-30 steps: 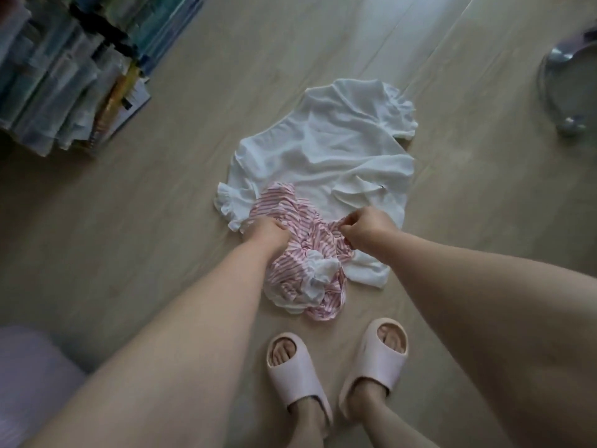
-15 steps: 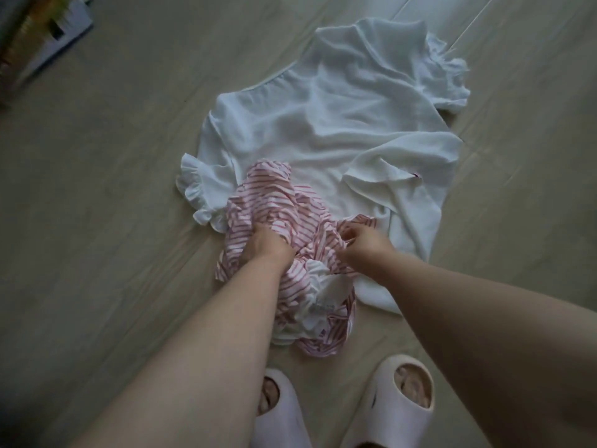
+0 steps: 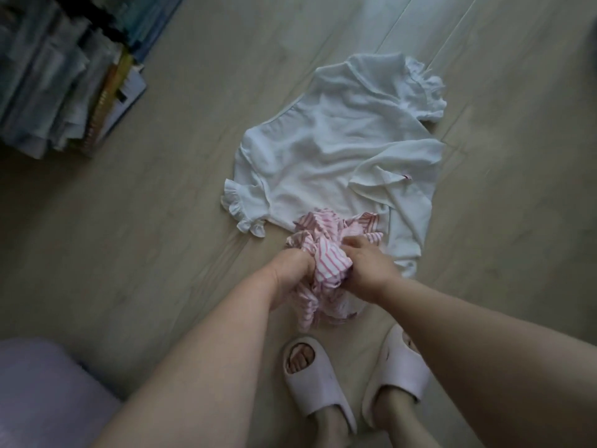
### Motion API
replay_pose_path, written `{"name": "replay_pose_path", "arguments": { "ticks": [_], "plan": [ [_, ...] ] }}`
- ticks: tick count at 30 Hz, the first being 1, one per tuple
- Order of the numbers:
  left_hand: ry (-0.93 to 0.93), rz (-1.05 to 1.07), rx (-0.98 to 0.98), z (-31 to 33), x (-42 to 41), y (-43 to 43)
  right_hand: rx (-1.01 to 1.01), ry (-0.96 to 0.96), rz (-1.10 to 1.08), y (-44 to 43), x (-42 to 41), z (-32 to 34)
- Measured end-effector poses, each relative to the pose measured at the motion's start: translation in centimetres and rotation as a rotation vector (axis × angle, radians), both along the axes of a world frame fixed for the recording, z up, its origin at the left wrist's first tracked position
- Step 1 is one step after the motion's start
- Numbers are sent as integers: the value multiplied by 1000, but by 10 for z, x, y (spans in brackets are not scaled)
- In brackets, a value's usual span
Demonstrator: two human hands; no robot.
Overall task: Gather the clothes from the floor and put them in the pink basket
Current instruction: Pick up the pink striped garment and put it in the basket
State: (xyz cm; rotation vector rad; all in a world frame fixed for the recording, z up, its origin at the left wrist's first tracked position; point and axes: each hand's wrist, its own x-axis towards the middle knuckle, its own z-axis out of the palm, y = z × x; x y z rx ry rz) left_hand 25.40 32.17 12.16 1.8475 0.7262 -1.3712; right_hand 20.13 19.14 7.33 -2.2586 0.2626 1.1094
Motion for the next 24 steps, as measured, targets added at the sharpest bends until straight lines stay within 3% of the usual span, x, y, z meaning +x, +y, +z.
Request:
{"name": "replay_pose_path", "arguments": {
  "ticks": [6, 12, 24],
  "plan": [
    [-144, -4, 35, 39, 8, -2, 47, 117, -181, -7, -7, 51],
    [-225, -55, 37, 98, 6, -20, -3, 86, -280, -33, -11, 125],
    [-393, -321, -32, 305, 56, -90, 59, -106, -476, -91, 10, 334]
  ]
}}
